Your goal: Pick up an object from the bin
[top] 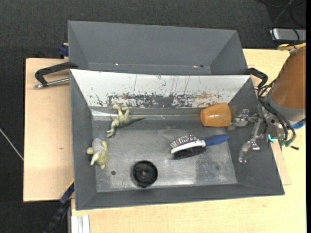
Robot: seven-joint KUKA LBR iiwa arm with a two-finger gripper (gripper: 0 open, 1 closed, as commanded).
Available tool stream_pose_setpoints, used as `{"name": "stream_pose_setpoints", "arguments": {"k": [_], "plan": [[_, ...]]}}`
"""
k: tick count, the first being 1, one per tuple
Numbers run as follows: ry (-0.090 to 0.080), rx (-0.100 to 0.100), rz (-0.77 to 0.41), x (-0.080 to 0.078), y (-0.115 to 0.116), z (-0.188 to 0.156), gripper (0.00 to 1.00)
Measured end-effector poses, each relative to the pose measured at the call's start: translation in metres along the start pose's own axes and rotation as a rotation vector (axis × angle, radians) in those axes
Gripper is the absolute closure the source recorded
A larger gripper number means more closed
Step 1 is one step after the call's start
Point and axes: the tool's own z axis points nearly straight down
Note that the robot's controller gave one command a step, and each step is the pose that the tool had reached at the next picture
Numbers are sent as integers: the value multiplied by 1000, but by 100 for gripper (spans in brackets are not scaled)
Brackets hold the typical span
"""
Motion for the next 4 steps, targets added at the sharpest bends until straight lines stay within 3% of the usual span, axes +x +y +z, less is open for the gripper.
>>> {"name": "stream_pose_setpoints", "arguments": {"k": [1, 2, 3, 4], "plan": [[-11, 2, -146, -45, 73, 99, 0], [-8, 0, -144, -30, 100, 68, 0], [-10, 0, -44, -34, 111, 69, 0], [-6, -1, 21, -34, 107, 98, 0]]}}
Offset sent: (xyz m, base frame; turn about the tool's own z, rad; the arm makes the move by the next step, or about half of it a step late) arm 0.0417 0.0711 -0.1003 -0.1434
